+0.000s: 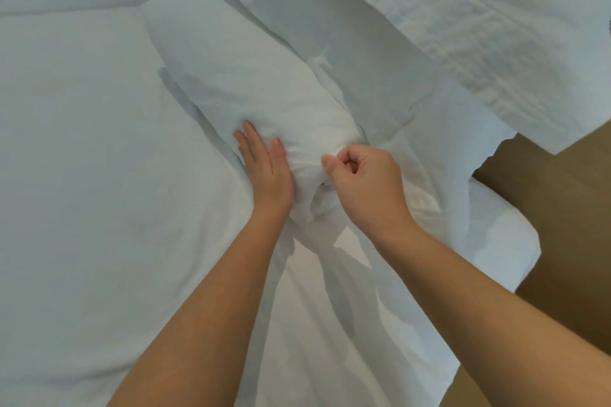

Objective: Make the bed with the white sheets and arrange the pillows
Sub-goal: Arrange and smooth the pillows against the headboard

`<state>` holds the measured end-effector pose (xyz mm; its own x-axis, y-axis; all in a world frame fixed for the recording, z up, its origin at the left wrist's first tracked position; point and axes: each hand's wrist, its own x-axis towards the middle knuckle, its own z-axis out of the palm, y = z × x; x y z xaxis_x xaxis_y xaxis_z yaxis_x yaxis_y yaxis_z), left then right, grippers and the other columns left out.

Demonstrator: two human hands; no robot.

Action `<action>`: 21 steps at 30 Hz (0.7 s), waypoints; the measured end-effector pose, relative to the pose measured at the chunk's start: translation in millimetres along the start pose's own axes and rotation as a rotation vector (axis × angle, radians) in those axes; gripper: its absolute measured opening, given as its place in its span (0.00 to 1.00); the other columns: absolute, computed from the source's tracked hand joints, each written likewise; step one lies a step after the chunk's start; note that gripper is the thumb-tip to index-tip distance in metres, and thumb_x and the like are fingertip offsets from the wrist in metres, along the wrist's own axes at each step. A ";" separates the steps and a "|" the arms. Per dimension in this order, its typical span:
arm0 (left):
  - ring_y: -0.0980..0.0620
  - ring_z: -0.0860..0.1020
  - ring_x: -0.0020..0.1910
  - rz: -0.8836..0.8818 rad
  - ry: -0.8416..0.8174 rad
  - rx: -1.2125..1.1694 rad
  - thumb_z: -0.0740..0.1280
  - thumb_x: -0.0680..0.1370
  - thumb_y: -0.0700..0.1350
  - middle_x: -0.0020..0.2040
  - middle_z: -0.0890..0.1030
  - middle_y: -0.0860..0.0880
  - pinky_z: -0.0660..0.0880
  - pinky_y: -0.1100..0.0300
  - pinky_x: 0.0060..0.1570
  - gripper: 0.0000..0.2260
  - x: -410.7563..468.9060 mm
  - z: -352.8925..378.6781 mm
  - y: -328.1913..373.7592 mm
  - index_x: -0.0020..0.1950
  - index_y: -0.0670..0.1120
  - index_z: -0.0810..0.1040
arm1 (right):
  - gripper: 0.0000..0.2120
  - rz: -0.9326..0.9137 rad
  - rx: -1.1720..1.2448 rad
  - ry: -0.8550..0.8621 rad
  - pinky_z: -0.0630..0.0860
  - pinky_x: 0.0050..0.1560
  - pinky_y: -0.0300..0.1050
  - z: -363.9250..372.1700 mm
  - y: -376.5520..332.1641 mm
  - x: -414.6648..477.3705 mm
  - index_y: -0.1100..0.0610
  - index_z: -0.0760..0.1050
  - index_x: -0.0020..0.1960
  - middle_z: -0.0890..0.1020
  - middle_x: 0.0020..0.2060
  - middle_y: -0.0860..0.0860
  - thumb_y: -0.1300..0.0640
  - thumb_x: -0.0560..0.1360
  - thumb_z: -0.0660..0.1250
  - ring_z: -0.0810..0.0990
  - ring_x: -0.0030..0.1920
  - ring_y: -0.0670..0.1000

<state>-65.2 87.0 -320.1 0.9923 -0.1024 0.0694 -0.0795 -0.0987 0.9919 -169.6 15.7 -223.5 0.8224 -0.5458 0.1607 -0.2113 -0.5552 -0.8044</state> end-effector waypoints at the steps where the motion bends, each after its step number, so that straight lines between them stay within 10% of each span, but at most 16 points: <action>1: 0.50 0.39 0.78 0.002 -0.005 0.012 0.47 0.85 0.52 0.79 0.38 0.46 0.37 0.52 0.76 0.26 1.5 0.6 1.6 0.79 0.47 0.40 | 0.17 -0.009 -0.011 0.000 0.63 0.31 0.39 -1.1 -0.2 0.2 0.56 0.69 0.30 0.67 0.19 0.43 0.57 0.75 0.70 0.64 0.25 0.45; 8: 0.45 0.41 0.78 -0.129 -0.025 0.058 0.48 0.84 0.54 0.79 0.38 0.45 0.39 0.52 0.74 0.28 16.0 3.5 22.8 0.79 0.48 0.39 | 0.11 -0.048 0.086 0.057 0.70 0.35 0.41 -1.8 -4.3 -13.3 0.60 0.78 0.38 0.73 0.26 0.51 0.56 0.77 0.69 0.68 0.29 0.43; 12: 0.51 0.40 0.78 0.111 -0.093 0.168 0.49 0.84 0.54 0.80 0.40 0.46 0.38 0.59 0.75 0.28 8.6 -19.8 16.3 0.80 0.45 0.42 | 0.03 -0.165 -0.243 0.049 0.72 0.40 0.38 -23.3 2.9 -17.9 0.53 0.78 0.50 0.75 0.36 0.44 0.58 0.77 0.67 0.72 0.35 0.43; 15: 0.53 0.40 0.78 0.294 -0.163 0.293 0.48 0.84 0.53 0.80 0.42 0.48 0.37 0.63 0.73 0.26 10.8 -35.3 17.6 0.80 0.48 0.44 | 0.20 -0.299 -0.578 0.052 0.74 0.47 0.47 -19.7 17.3 -14.2 0.53 0.73 0.64 0.74 0.52 0.50 0.60 0.73 0.71 0.76 0.46 0.52; 21: 0.49 0.37 0.78 0.219 -0.236 0.309 0.47 0.84 0.56 0.79 0.37 0.48 0.37 0.55 0.74 0.27 15.2 -37.0 21.5 0.80 0.50 0.41 | 0.11 -0.664 -0.774 0.269 0.70 0.43 0.49 0.3 13.9 26.2 0.52 0.84 0.48 0.80 0.42 0.51 0.59 0.66 0.74 0.77 0.43 0.58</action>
<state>-48.4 120.0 -293.8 0.9031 -0.3734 0.2122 -0.3453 -0.3374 0.8758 -150.9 -6.1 -230.6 0.7722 -0.0539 0.6331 -0.1188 -0.9911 0.0606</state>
